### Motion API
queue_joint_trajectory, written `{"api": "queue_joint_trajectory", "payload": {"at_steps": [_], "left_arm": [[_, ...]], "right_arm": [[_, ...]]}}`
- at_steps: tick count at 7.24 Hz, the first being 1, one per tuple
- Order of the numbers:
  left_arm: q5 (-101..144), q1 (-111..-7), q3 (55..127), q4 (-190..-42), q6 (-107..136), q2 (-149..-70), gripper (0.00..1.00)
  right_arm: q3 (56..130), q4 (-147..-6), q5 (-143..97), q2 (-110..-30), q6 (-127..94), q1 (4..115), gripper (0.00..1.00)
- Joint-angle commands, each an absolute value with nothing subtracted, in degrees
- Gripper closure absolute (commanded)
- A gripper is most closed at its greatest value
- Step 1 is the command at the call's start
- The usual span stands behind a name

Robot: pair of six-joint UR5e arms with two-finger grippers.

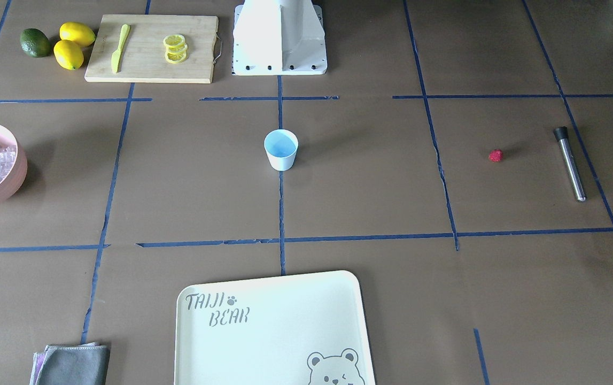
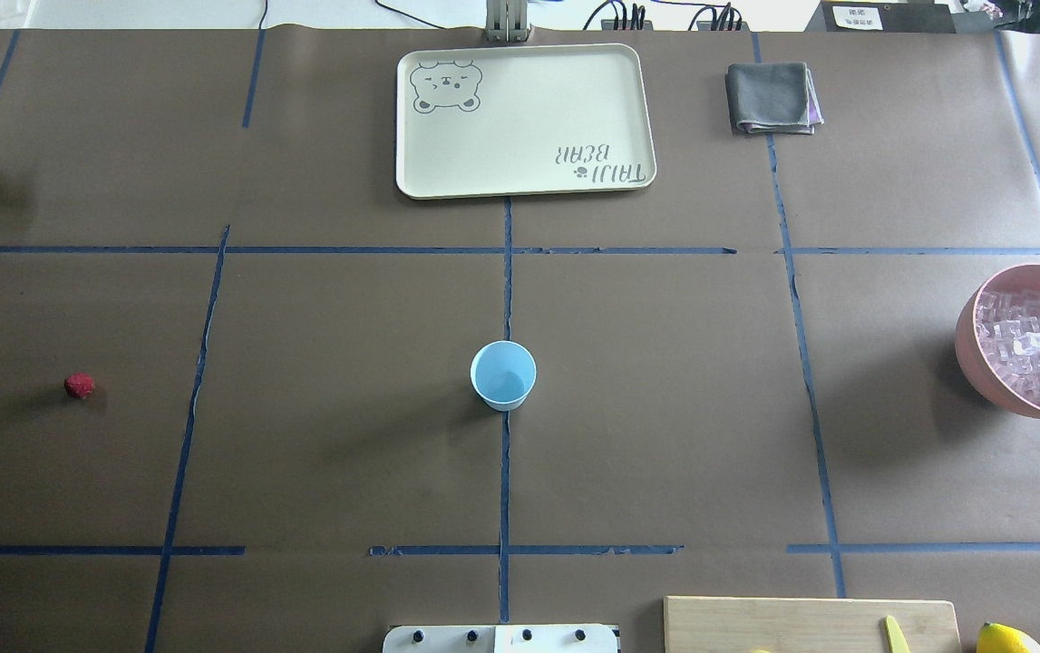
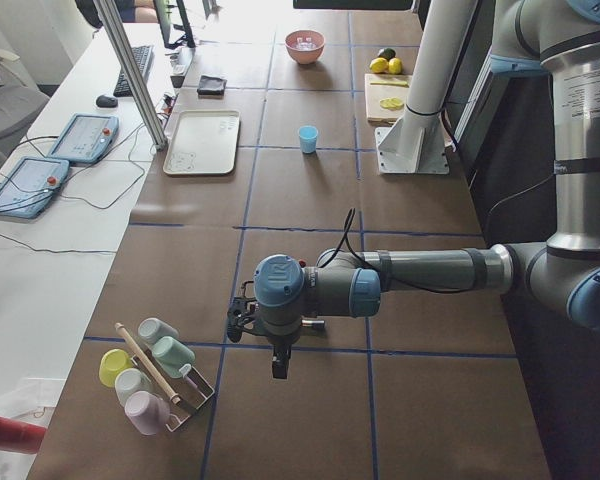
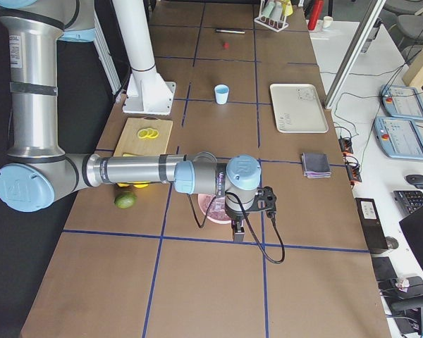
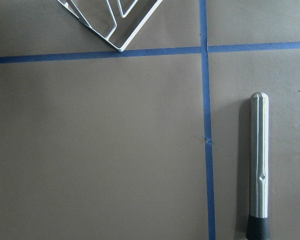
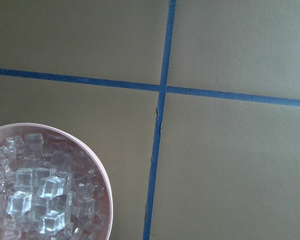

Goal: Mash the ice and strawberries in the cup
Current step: 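Lower the right gripper into the pink bowl and grasp an ice cube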

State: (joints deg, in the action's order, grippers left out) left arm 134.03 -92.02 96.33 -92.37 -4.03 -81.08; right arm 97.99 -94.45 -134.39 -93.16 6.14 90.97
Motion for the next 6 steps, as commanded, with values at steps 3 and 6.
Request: {"api": "queue_joint_trajectory", "payload": {"at_steps": [3, 6], "left_arm": [[134.0, -92.0, 96.3, -92.0, -4.0, -81.0, 0.00], [134.0, -92.0, 96.3, -92.1, -4.0, -81.0, 0.00]], "right_arm": [[99.5, -93.9, -134.7, -93.2, 5.9, 91.0, 0.00], [102.5, -87.5, -136.8, -93.3, 4.9, 88.3, 0.00]]}}
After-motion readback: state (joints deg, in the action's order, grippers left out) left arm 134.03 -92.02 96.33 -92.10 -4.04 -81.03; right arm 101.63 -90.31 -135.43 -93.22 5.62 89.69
